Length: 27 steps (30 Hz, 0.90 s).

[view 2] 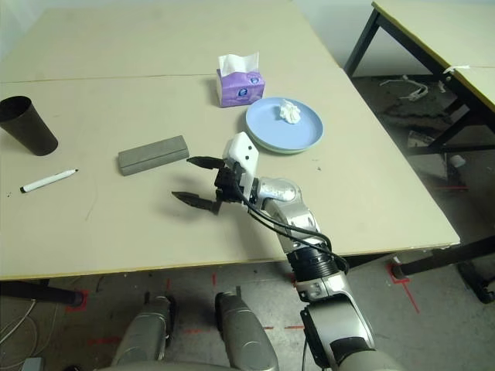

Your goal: Organize and tidy the items on the table.

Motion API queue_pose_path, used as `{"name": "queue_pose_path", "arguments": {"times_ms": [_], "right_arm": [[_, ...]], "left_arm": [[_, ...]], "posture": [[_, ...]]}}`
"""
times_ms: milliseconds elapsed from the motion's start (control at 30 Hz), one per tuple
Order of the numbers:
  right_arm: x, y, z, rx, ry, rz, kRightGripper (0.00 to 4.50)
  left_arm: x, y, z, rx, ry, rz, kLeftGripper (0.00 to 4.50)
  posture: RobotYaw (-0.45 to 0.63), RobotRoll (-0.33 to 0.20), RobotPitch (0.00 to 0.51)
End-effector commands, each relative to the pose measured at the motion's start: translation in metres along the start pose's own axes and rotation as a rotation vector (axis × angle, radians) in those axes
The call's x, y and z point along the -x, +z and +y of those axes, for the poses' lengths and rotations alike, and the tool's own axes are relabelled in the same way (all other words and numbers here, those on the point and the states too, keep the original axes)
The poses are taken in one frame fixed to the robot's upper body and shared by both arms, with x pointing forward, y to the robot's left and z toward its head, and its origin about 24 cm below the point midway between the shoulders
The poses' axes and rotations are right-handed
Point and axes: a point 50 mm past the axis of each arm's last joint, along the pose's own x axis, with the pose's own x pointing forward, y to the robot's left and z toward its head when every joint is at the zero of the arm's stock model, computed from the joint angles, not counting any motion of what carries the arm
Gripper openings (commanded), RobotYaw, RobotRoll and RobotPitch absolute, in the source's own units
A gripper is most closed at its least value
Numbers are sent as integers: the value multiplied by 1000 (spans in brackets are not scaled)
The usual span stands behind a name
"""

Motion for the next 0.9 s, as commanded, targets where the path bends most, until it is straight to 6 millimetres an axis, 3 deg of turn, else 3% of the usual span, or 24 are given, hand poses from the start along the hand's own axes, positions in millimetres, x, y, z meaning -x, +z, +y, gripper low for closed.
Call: {"name": "queue_pose_path", "arguments": {"times_ms": [33,400,900], "right_arm": [[2,0,3,10,2,11,4500],[7,1,11,13,-3,21,4500],[13,10,11,24,-19,25,4500]], "left_arm": [[-13,-5,7,-50,0,9,271],[-35,-22,-6,-29,-40,14,271],[-36,-35,-19,-8,-68,24,271]], "posture": [[-78,0,202],[-118,0,208],[-155,0,218]]}}
